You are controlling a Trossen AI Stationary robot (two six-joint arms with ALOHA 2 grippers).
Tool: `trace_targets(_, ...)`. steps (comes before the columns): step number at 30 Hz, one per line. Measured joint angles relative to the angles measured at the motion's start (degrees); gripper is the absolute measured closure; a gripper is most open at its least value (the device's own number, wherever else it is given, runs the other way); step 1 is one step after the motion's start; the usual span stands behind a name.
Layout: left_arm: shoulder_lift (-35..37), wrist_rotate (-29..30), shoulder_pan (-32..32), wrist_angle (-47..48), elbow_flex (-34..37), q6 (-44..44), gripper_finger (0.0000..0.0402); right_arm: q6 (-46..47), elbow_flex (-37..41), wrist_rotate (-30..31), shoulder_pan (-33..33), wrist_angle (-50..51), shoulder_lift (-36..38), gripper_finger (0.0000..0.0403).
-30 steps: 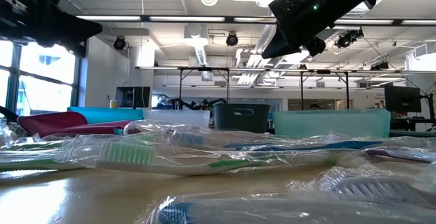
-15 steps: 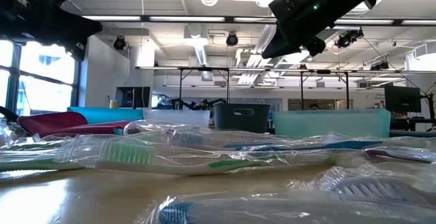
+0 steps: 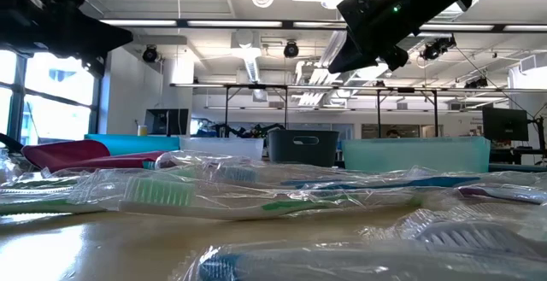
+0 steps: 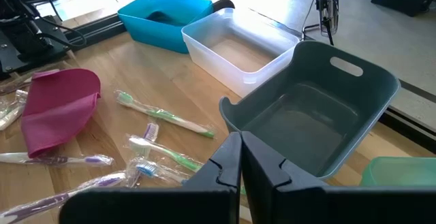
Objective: Pick & Place Toothbrushes
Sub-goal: Put the green toothbrush into the dark blue bin
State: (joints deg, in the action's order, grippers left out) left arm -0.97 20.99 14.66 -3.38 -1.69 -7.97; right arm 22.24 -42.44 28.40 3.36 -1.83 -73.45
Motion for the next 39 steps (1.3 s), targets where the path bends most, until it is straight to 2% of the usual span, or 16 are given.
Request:
trace_targets(4,0.0,2.6,0.0,0.0,0.0,-1.2,0.0402,0.0,0.0,0.0,0.0,-0.1,0.0,0.0400)
trace_targets(12,0.0,3.2,0.0,0.0,0.0,-1.6,0.0402,0.0,0.0,0.0,0.0,-0.1,0.0,0.0400)
trace_targets(18,-1.7,7.2,0.0,-0.2,0.0,-2.8,0.0402,0.0,0.0,0.0,0.0,-0.1,0.0,0.0400)
trace_targets(24,-7.6,9.2,0.0,-5.1,0.0,-3.0,0.0402,0.0,0.0,0.0,0.0,-0.1,0.0,0.0400)
trace_targets(39,-23.0,9.5,0.0,-19.3,-0.1,-3.1,0.0402,0.0,0.0,0.0,0.0,-0.1,0.0,0.0400)
